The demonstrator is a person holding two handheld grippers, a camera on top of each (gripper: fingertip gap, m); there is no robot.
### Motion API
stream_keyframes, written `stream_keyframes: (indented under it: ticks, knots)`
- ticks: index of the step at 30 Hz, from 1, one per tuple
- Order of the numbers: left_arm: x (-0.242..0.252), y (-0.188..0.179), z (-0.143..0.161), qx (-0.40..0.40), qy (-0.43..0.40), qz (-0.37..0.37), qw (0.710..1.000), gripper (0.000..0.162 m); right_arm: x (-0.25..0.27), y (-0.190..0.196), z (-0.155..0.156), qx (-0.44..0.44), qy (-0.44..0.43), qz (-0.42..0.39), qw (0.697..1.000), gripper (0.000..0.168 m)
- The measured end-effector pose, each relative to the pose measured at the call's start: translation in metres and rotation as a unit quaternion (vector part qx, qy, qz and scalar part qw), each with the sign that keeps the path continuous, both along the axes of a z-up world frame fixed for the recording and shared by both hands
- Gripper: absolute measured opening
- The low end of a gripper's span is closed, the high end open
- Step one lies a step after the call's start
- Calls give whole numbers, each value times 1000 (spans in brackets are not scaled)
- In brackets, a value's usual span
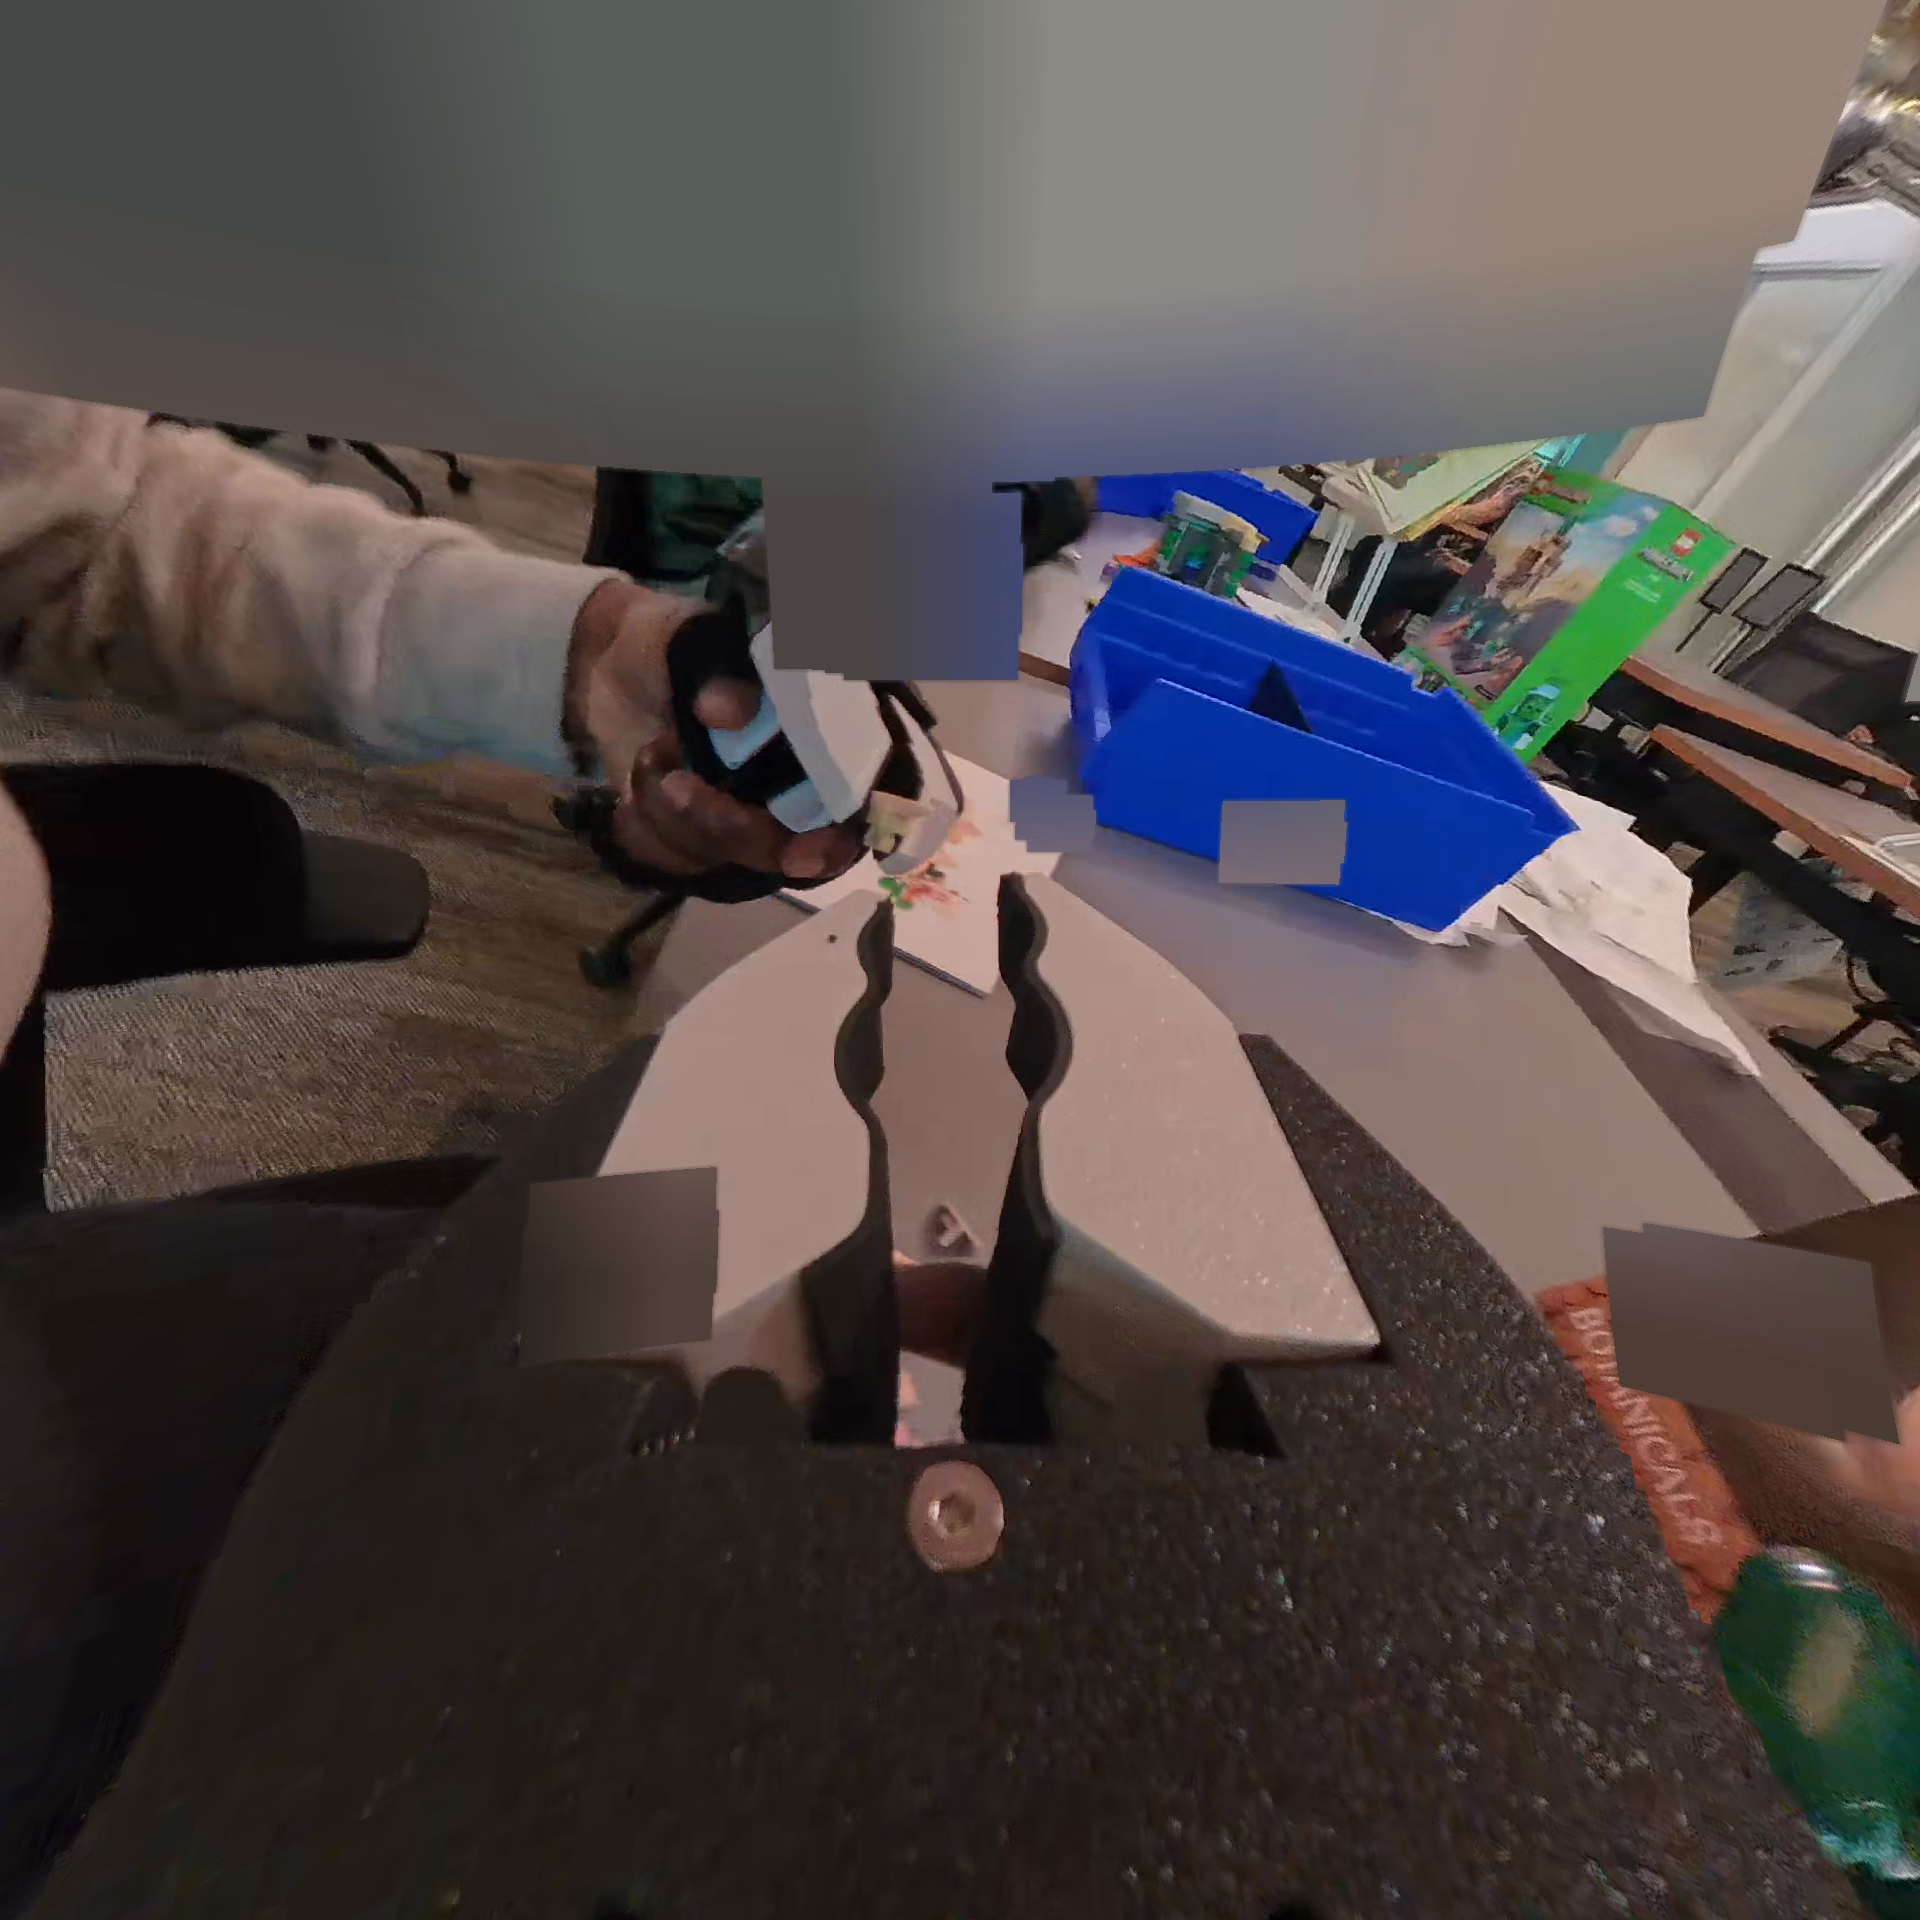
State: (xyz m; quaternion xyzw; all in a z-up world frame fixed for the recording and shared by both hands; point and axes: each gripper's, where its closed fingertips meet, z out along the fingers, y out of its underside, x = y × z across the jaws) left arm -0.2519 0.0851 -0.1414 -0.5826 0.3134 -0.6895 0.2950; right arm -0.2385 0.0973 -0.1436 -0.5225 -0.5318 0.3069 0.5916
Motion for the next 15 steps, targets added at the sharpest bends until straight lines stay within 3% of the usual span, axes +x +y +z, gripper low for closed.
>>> stream_keyframes:
  ticks: [5, 9, 15]
  knots:
    - [19, 1, -7, -97, 50, -175, 979, 8, 18, 7, 7, 83, -58, 25, 995, 22]
    - [36, -17, -12, -107, 86, -238, 961, 8, 33, -16, -1, 151, -111, 58, 981, 22]
    - [57, -55, -19, -109, 106, -290, 945, 8, 43, -51, -23, 235, -183, 41, 954, 20]
